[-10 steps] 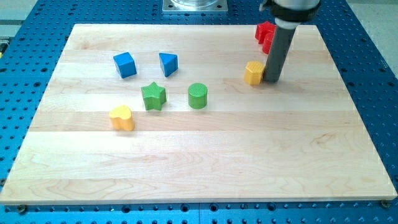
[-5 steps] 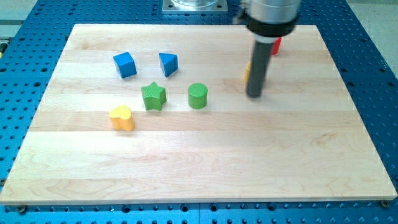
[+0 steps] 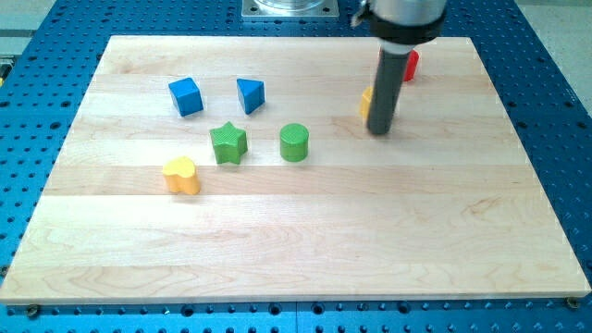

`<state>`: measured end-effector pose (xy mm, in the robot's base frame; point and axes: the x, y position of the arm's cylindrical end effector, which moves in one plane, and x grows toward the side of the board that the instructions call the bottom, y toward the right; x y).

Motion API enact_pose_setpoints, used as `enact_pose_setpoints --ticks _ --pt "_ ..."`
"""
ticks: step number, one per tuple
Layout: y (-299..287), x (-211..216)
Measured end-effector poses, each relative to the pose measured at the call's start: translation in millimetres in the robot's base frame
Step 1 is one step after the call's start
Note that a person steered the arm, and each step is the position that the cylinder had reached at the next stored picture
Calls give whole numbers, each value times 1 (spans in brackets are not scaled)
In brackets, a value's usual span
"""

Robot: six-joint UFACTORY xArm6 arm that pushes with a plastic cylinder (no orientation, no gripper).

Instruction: Slide the hexagon to the left of the red blocks

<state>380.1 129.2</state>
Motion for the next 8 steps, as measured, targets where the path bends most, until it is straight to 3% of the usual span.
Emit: enact_pose_setpoints --ticks 1,2,3,4,6,7,8 --pt "11 -32" --pt "9 -23" --pt "-31 -6" --pt "-44 -23" --pt "5 -48" --pt "1 -87" --pt "-5 -68"
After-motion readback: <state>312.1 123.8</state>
